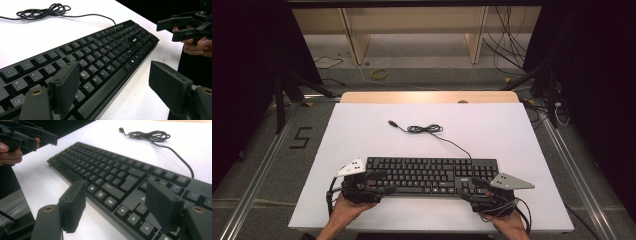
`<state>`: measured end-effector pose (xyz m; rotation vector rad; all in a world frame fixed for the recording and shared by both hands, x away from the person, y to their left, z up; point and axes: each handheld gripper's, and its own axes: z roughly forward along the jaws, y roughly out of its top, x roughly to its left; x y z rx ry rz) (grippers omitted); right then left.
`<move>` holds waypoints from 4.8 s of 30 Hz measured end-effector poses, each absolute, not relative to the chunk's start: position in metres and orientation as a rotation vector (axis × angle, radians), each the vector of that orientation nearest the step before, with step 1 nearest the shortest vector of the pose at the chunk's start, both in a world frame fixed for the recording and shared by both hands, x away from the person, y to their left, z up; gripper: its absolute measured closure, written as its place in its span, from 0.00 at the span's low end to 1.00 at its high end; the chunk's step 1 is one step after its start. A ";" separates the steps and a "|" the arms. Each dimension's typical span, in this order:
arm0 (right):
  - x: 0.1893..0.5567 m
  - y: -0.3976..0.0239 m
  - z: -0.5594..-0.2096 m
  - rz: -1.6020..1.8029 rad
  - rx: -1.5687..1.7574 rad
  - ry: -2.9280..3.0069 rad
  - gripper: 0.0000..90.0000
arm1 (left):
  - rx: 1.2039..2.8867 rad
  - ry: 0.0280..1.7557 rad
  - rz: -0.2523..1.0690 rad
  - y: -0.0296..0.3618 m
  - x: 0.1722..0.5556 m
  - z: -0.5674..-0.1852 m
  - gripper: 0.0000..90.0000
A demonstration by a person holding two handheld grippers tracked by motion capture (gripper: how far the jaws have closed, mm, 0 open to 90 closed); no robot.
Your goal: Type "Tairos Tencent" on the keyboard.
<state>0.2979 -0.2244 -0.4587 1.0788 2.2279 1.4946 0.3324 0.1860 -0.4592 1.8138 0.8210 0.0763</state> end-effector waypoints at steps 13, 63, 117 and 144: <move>0.298 -0.224 -0.459 1.495 1.076 2.226 0.38 | 1.817 0.821 0.076 0.186 0.333 -0.459 0.27; 0.350 -0.135 -0.448 1.466 0.994 2.404 0.52 | 1.849 1.076 0.151 0.208 0.347 -0.466 0.46; 0.402 -0.025 -0.476 1.197 1.024 2.590 1.00 | 2.031 1.180 0.158 0.222 0.354 -0.477 0.99; 0.403 -0.026 -0.477 1.197 1.064 2.600 1.00 | 2.027 1.180 0.152 0.222 0.355 -0.477 0.99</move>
